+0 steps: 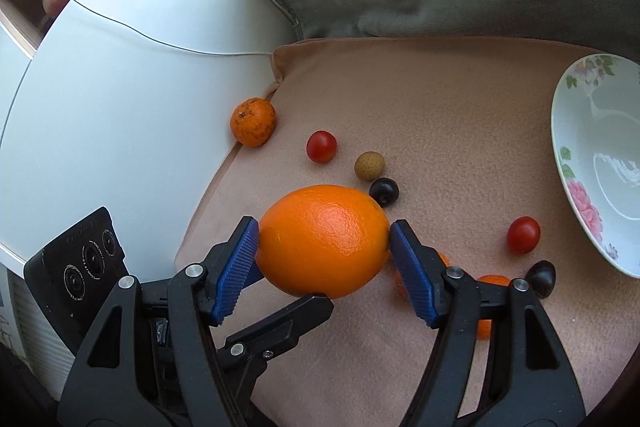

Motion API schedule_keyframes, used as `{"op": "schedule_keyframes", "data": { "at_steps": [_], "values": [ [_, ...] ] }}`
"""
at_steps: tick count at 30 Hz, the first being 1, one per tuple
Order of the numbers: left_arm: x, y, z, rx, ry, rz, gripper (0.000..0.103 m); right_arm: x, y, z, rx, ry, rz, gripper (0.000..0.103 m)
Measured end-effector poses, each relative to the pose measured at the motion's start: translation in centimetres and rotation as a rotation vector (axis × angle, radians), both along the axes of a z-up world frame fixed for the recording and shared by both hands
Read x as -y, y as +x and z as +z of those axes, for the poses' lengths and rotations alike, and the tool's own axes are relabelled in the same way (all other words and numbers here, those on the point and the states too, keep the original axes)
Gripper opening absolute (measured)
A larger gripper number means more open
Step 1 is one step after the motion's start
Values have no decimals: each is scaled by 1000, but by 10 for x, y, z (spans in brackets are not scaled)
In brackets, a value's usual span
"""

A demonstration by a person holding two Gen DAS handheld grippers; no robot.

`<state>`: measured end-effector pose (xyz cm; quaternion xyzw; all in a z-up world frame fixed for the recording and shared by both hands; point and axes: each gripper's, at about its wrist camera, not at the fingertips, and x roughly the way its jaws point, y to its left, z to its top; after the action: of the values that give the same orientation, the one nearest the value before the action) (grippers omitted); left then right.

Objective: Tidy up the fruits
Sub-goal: 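Carry the large orange with the right tool onto the white plate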

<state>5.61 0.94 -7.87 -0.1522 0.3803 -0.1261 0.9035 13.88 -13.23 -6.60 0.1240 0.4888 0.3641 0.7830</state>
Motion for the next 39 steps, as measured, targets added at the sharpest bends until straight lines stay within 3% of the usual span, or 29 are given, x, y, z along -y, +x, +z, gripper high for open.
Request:
{"op": "schedule_keyframes", "data": {
  "at_steps": [15, 23, 34, 39],
  "values": [
    [78, 35, 14, 33, 21, -157, 58, 103, 18, 19, 19, 25, -179, 71],
    [116, 56, 9, 12, 33, -212, 59, 145, 31, 3, -23, 45, -250, 71],
    [143, 74, -3, -28, 48, -263, 58, 168, 44, -10, -66, 44, -319, 71],
    [148, 78, 2, -6, 55, -275, 58, 183, 44, 4, -1, 49, -382, 71]
  ]
}}
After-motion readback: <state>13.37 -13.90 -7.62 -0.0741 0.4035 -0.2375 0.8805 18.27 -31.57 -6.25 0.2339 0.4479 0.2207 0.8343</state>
